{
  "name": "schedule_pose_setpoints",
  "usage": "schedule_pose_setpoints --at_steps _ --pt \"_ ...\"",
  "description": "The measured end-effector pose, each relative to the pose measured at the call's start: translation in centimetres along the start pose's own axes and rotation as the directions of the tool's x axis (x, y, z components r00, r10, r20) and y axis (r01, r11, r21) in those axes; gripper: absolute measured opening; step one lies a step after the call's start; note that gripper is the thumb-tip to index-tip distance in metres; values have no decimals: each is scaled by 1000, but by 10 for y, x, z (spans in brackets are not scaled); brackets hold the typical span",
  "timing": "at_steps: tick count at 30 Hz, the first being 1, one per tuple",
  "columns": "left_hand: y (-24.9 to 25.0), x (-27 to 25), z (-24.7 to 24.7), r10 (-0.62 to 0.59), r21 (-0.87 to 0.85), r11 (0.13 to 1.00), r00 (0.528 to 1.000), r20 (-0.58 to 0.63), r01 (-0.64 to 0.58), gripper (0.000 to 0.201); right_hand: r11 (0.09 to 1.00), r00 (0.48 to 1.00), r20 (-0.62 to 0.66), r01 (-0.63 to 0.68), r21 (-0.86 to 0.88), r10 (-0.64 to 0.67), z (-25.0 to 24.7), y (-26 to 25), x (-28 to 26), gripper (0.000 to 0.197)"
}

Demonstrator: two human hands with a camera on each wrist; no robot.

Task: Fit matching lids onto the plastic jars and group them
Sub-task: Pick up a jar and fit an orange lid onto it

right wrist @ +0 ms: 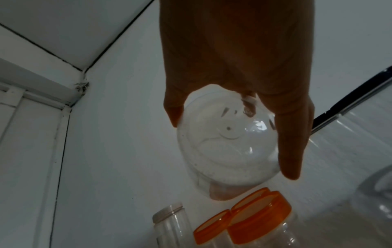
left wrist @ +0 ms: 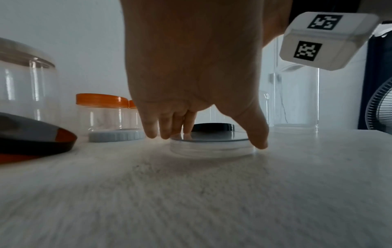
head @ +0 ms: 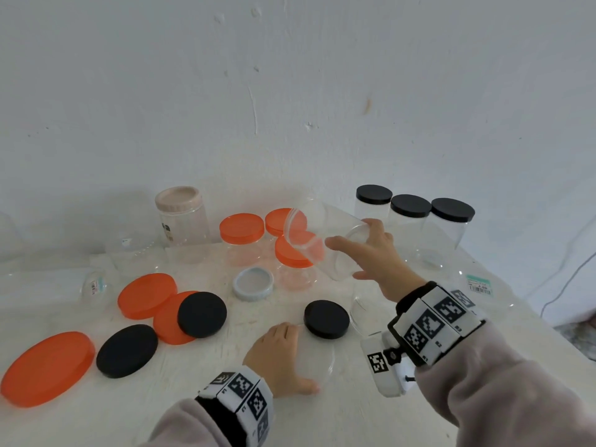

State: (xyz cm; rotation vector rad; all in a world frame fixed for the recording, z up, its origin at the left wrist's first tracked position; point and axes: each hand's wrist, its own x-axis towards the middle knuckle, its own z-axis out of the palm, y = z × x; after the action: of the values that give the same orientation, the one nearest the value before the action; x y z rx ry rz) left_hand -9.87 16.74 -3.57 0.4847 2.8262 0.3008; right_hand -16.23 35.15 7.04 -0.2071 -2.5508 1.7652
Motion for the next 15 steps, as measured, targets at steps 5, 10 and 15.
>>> schedule_pose_setpoints --at_steps 5,10,15 --pt "-18 -13 -3 -51 -117 992 999 18 53 95 993 997 72 2 117 -10 13 -1 -7 91" --pt "-47 -28 -9 -128 -290 949 992 -1 122 98 977 991 134 -10 211 -19 29 4 -10 56" --pt "-80 -46 -18 -199 -410 898 978 -60 158 106 953 968 250 -82 292 7 42 9 -16 52"
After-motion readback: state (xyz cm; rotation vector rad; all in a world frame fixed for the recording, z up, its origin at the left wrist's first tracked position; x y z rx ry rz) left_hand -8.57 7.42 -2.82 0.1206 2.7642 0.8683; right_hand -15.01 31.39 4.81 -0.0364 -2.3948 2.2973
